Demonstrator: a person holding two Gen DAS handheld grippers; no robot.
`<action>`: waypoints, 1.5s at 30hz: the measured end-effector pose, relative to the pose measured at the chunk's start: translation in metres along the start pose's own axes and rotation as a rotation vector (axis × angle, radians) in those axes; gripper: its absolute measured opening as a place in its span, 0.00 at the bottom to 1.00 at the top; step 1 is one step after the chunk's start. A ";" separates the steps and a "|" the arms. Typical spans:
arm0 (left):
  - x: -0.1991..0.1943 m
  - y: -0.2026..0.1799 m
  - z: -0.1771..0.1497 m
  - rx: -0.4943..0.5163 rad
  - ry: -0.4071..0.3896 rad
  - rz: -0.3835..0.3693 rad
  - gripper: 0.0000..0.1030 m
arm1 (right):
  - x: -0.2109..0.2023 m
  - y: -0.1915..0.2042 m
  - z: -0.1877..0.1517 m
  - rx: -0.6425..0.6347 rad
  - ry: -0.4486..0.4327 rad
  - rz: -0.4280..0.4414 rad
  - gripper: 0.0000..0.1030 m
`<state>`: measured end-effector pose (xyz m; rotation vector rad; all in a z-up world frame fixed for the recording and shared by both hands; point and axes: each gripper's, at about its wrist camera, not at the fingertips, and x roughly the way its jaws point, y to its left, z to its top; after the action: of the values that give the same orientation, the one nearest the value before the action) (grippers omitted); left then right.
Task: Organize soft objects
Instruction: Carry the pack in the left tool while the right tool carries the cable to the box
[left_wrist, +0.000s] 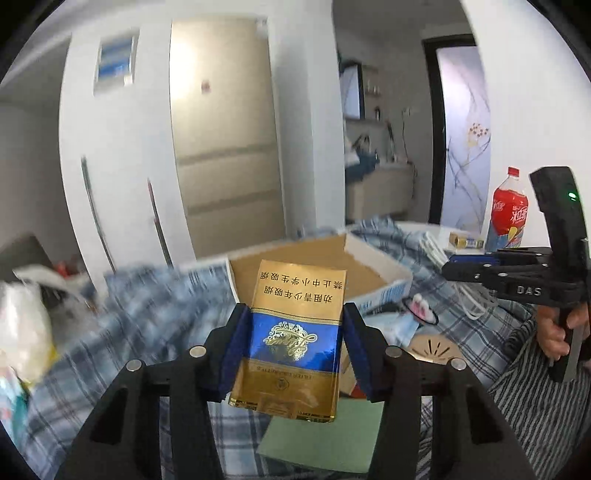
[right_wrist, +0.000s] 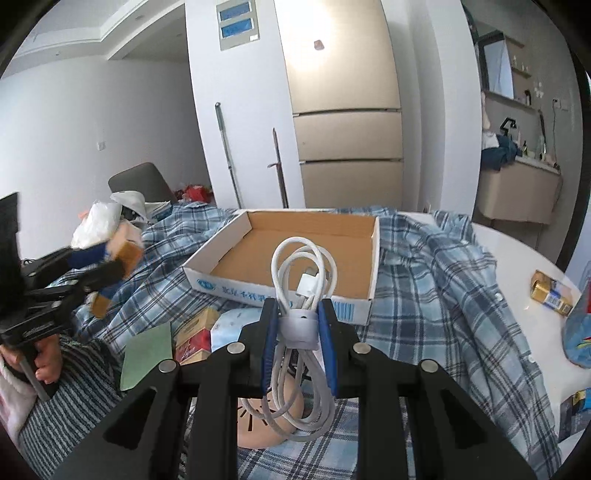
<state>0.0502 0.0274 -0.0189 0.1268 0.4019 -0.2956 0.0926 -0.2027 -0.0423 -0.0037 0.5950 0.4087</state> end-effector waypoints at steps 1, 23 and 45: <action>-0.005 -0.002 0.001 0.009 -0.024 0.017 0.51 | -0.002 0.000 0.000 0.000 -0.009 0.001 0.21; -0.053 -0.053 0.096 0.027 -0.208 0.122 0.52 | -0.074 0.031 0.085 -0.020 -0.292 -0.088 0.21; 0.063 -0.003 0.157 -0.134 -0.030 0.193 0.52 | 0.012 0.009 0.136 0.024 -0.160 -0.126 0.21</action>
<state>0.1617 -0.0197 0.0991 0.0292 0.3758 -0.0802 0.1723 -0.1734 0.0654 0.0149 0.4390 0.2769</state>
